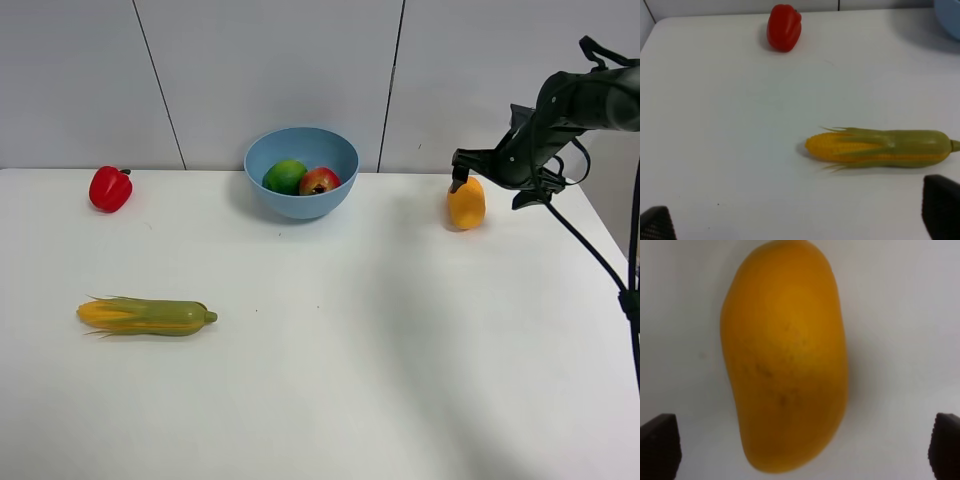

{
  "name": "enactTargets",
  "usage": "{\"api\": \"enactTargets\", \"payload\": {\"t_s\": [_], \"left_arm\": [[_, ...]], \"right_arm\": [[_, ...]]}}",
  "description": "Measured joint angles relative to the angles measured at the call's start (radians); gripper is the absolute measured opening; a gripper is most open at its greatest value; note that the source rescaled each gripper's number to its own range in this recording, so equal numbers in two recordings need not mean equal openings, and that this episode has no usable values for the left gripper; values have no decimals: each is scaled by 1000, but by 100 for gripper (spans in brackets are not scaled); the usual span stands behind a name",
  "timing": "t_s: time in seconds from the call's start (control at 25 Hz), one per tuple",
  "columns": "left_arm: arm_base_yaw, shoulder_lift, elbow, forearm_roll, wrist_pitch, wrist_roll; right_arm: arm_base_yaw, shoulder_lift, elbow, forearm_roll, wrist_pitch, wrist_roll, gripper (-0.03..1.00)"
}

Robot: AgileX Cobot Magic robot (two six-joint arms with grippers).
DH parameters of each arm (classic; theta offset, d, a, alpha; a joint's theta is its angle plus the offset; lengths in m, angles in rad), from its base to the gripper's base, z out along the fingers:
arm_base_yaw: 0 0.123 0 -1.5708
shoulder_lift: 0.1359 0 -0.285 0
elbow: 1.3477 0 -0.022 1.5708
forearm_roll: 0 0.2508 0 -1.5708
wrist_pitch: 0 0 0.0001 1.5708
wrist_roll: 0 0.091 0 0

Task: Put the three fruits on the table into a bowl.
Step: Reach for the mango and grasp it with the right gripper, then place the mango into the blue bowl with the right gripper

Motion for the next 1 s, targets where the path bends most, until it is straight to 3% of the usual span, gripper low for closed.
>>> {"api": "enactTargets", "payload": {"t_s": [0.52,0.6,0.64,0.72,0.76,1.0], "left_arm": [[0,0,0,0,0,0],[0,0,0,0,0,0],[0,0,0,0,0,0],[0,0,0,0,0,0],[0,0,0,0,0,0],[0,0,0,0,0,0]], "right_arm": [[0,128,-83,26,-13,-15,99],[0,141,-86,30,-17,-17,87],[0,142,-88,32,-18,-17,70],[0,143,-89,35,-20,-18,16],[0,143,-90,35,-22,-18,0],[0,134,-90,34,7,-38,1]]}}
